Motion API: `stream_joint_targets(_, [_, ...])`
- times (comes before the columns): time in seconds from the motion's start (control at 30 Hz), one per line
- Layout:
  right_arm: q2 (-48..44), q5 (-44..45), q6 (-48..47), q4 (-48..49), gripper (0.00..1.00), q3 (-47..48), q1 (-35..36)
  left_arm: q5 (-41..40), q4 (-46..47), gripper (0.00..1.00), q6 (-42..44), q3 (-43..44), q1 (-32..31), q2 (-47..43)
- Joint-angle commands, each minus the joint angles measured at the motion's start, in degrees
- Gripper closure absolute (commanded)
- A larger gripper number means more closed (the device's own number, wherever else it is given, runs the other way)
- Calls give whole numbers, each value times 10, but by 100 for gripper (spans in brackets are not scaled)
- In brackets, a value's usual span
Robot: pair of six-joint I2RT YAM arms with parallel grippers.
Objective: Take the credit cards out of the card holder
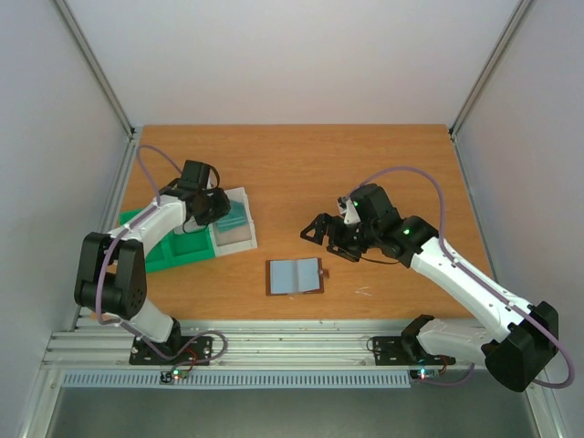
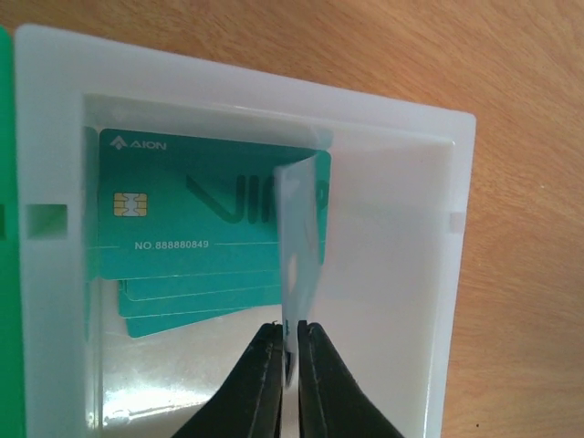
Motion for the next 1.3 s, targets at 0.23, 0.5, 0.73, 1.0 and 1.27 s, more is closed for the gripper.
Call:
stream_joint_targets(0.23, [-17, 10, -3, -12, 2, 8, -3, -23, -11, 89, 7, 26, 2, 12])
stream_joint_targets(0.5, [-20, 15, 2, -12, 2, 2, -3, -35, -37, 84, 18, 43, 2, 3])
stream_joint_targets(0.73, [-21, 10, 6, -8, 1, -1, -3, -57, -57, 80, 26, 52, 1, -19])
stream_joint_targets(1.0, [-18, 32, -9, -23, 1, 10, -3, -75, -76, 71, 71, 58, -7, -57])
stream_joint_targets(1.27, [-19, 108, -78, -64, 2, 57, -5, -84, -111, 1, 106, 49, -27, -167])
